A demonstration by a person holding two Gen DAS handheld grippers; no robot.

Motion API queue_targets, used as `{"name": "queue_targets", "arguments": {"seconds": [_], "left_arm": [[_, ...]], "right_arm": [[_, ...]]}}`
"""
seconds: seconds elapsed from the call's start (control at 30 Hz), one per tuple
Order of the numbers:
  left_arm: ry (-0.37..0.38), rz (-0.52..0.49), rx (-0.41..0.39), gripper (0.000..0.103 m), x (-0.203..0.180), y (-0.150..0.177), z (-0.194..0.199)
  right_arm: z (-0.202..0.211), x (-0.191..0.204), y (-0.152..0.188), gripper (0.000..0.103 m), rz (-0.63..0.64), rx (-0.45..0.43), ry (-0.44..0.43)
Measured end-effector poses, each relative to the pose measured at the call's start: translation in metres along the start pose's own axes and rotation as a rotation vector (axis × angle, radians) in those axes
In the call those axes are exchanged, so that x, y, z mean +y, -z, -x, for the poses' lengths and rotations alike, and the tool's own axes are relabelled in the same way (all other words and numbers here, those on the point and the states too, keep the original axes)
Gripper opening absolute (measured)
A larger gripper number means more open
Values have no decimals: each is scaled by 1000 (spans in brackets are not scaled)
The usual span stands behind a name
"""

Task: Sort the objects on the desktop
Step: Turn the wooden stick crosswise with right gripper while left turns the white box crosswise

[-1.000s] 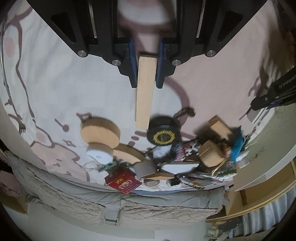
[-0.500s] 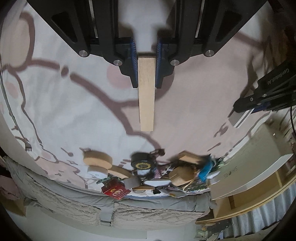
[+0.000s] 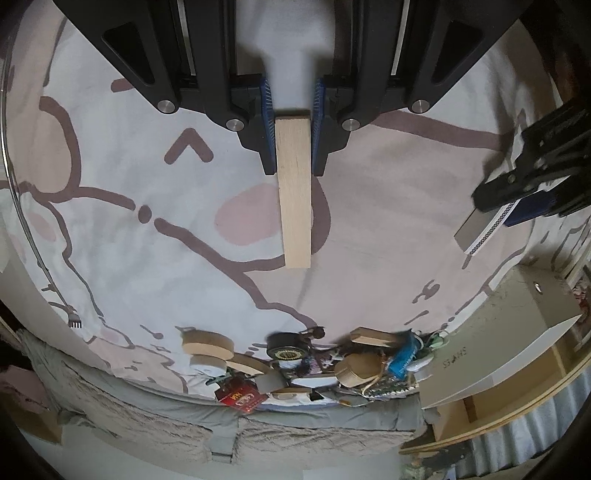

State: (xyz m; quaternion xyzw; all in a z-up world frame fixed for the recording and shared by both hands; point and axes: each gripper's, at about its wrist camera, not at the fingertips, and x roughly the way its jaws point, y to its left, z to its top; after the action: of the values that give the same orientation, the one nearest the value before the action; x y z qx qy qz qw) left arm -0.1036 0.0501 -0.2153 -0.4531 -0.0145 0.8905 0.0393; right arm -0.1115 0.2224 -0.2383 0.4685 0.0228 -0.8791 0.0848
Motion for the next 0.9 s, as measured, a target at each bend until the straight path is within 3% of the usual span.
{"name": "queue_targets", "arguments": {"seconds": [0.03, 0.1, 0.13, 0.3, 0.77, 0.83, 0.9], "left_arm": [[-5, 0, 2, 51, 1, 1, 1], [-19, -1, 9, 51, 5, 4, 4], [-24, 1, 13, 51, 6, 5, 5], [-53, 28, 31, 51, 21, 11, 8], [-168, 117, 33, 51, 65, 7, 5], [-149, 123, 27, 58, 66, 7, 7], [-121, 121, 24, 74, 63, 9, 8]], "right_arm": [[1, 1, 0, 26, 4, 7, 26], [3, 6, -1, 54, 37, 7, 104], [4, 7, 0, 58, 46, 2, 120], [5, -5, 4, 59, 1, 16, 77], [6, -20, 0, 59, -41, 55, 77], [6, -27, -1, 59, -57, 59, 87], [6, -35, -3, 59, -76, 61, 103]]}}
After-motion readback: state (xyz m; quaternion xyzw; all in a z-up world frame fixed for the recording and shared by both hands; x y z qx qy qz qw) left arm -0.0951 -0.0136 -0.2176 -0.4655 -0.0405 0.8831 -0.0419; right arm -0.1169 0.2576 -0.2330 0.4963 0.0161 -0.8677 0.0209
